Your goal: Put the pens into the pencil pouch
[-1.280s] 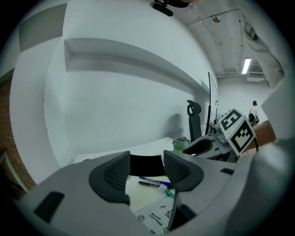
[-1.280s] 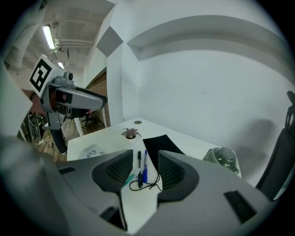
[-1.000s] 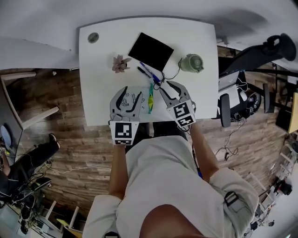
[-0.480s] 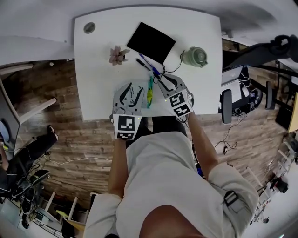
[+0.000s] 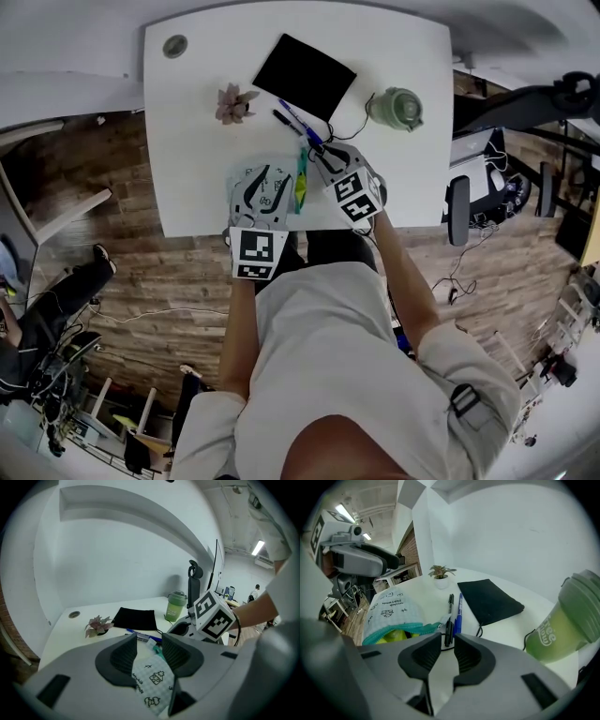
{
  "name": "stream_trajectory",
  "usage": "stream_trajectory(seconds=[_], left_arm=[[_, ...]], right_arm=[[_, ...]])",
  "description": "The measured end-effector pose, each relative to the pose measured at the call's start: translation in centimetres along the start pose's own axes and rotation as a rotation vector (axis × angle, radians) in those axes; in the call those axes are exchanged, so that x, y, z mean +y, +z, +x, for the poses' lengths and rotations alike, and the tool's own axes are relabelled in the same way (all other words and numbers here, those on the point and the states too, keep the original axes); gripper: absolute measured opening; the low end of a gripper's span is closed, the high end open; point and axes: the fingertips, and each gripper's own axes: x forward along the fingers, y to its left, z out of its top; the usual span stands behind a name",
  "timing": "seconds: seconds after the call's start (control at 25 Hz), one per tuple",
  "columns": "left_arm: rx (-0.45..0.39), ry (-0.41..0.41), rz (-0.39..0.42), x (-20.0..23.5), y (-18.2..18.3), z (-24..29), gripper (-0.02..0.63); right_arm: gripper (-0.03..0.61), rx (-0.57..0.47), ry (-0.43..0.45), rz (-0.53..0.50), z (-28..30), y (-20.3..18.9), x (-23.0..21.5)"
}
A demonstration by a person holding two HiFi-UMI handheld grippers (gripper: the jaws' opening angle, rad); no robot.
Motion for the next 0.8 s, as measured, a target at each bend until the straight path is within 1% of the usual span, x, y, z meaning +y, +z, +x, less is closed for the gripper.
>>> stream_trajectory(seconds=[0.24, 0.48, 0.6, 0.8], left_arm=[[0.007, 0.000, -0.005, -0.3, -0.4, -0.1, 0.158], [0.006, 0.005, -0.009, -0.2, -0.5, -0.4, 0.156], [0.004, 0.003, -0.009, -0.2, -0.6, -0.5, 0.155], [-0.006, -0.003, -0.001, -0.2, -0.6, -1.0, 0.153]], right_arm=[[0.086, 0.026, 0.000, -0.003, 1.0, -0.6, -0.1], [0.066, 0.040, -0.011, -0.051, 1.5, -0.3, 0.0], [0.061, 0.043, -0.013, -0.052, 1.6, -0.4, 0.1], [0.058, 0.034, -0.056, -0.037, 1.0, -0.2, -0.2]])
